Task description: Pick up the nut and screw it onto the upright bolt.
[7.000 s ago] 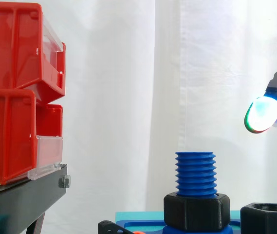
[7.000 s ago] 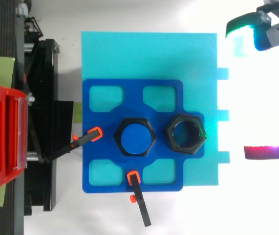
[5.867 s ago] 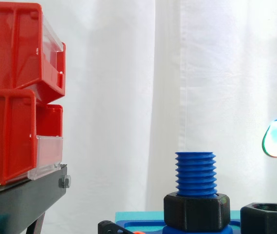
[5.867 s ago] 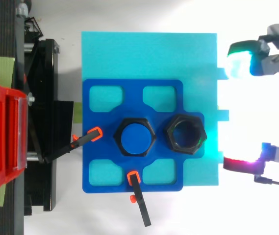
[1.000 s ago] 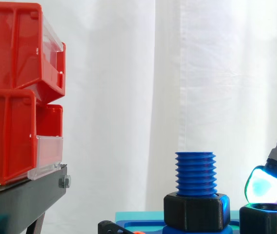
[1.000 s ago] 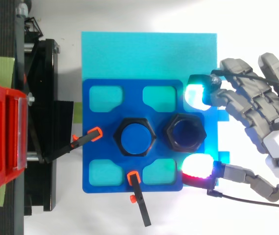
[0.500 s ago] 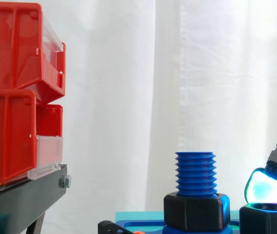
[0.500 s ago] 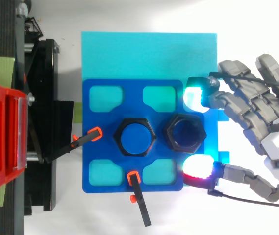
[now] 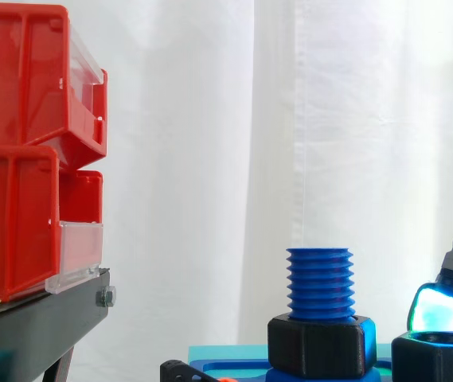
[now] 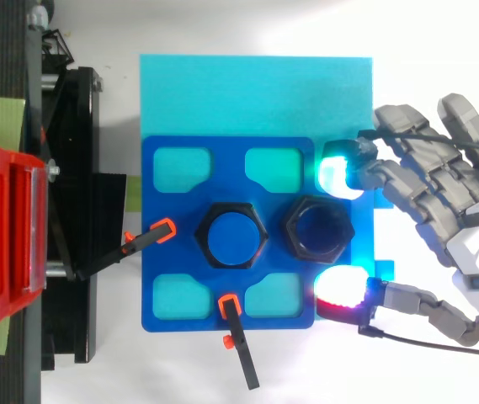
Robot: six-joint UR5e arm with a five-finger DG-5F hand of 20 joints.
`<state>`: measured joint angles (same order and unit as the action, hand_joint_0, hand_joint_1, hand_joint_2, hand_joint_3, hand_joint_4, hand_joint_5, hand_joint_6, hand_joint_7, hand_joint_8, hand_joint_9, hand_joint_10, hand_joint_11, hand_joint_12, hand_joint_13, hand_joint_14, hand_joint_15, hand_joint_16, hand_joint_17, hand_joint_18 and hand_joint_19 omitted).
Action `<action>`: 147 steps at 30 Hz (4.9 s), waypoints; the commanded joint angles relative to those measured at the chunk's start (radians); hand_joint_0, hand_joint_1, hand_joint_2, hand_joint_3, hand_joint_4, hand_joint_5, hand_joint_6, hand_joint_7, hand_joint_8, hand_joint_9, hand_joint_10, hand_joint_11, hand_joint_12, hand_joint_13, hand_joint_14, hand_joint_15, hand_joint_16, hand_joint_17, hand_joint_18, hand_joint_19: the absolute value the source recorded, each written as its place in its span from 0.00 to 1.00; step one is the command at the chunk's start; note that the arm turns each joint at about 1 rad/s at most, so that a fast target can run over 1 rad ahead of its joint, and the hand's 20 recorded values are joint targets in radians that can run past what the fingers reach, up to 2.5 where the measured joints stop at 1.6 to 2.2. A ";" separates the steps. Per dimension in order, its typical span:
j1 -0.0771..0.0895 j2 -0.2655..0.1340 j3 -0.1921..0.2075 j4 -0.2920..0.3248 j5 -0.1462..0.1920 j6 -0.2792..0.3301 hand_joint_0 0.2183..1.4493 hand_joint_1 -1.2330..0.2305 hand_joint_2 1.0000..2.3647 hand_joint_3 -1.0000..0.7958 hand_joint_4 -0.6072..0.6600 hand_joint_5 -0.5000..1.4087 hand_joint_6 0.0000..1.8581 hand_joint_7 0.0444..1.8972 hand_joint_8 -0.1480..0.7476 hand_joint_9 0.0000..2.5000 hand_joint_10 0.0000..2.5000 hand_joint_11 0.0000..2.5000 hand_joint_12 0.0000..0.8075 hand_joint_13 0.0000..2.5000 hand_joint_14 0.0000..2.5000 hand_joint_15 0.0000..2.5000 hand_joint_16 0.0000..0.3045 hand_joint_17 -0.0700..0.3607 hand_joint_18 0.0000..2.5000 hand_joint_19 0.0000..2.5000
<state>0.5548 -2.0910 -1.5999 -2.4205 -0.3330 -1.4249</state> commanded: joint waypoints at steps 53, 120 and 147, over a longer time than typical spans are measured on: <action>-0.004 0.000 0.000 0.027 -0.038 -0.008 0.19 0.33 0.00 0.28 0.71 0.14 0.27 0.55 0.51 0.13 0.00 0.01 0.46 0.12 0.00 0.00 0.15 0.40 0.06 0.00; -0.049 0.000 0.000 -0.042 -0.136 0.011 0.23 0.27 0.00 0.28 0.67 0.15 0.31 0.67 0.50 0.16 0.00 0.03 0.43 0.13 0.00 0.00 0.13 0.38 0.07 0.00; -0.046 0.003 0.000 -0.150 -0.139 0.089 0.30 0.32 0.00 0.28 0.65 0.15 0.39 0.58 0.49 0.18 0.00 0.06 0.40 0.15 0.00 0.00 0.12 0.36 0.10 0.00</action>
<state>0.5077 -2.0877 -1.5995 -2.5609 -0.4703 -1.3596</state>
